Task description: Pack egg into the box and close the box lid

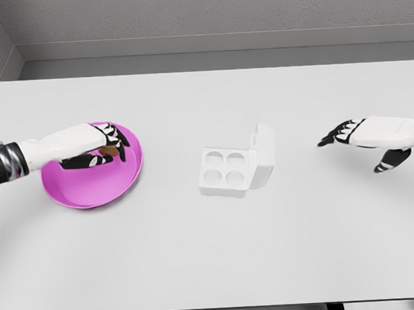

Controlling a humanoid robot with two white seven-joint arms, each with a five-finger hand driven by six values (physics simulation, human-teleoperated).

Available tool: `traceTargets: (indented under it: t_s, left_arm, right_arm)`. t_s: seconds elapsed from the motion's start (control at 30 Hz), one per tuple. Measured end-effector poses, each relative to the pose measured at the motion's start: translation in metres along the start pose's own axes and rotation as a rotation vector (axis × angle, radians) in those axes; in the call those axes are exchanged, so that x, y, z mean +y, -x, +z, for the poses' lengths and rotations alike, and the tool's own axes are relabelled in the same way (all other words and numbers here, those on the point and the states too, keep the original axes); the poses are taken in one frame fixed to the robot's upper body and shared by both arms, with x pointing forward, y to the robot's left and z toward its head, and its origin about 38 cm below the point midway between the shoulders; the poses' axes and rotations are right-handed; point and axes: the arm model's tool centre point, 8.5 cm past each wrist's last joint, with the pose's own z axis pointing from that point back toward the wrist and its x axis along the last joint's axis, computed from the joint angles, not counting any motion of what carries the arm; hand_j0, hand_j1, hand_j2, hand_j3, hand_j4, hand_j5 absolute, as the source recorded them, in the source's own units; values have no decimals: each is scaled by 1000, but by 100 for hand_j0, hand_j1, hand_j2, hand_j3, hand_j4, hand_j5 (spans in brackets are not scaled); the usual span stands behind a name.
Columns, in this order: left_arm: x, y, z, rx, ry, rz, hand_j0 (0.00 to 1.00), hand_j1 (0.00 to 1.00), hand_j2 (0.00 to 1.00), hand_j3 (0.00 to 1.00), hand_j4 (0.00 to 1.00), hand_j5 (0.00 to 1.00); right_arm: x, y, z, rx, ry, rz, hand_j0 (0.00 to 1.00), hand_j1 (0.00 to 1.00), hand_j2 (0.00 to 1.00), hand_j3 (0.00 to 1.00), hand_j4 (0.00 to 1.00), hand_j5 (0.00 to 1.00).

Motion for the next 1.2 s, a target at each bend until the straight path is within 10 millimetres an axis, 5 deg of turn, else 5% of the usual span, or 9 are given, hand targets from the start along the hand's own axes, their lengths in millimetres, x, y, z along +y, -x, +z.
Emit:
traceTargets:
  t_s: [0.47, 1.2]
  left_arm:
    - [12, -38, -23, -114, -42, -48, 47, 47, 47, 47, 47, 47]
    - [17, -104, -97, -308, -36, -116, 47, 47, 47, 47, 47, 47]
  right_arm:
    - [5, 6, 7, 23, -8, -12, 100, 100, 100, 100, 100, 100]
    - [-5, 7, 13, 32, 30, -5, 100, 100, 100, 100, 100, 100]
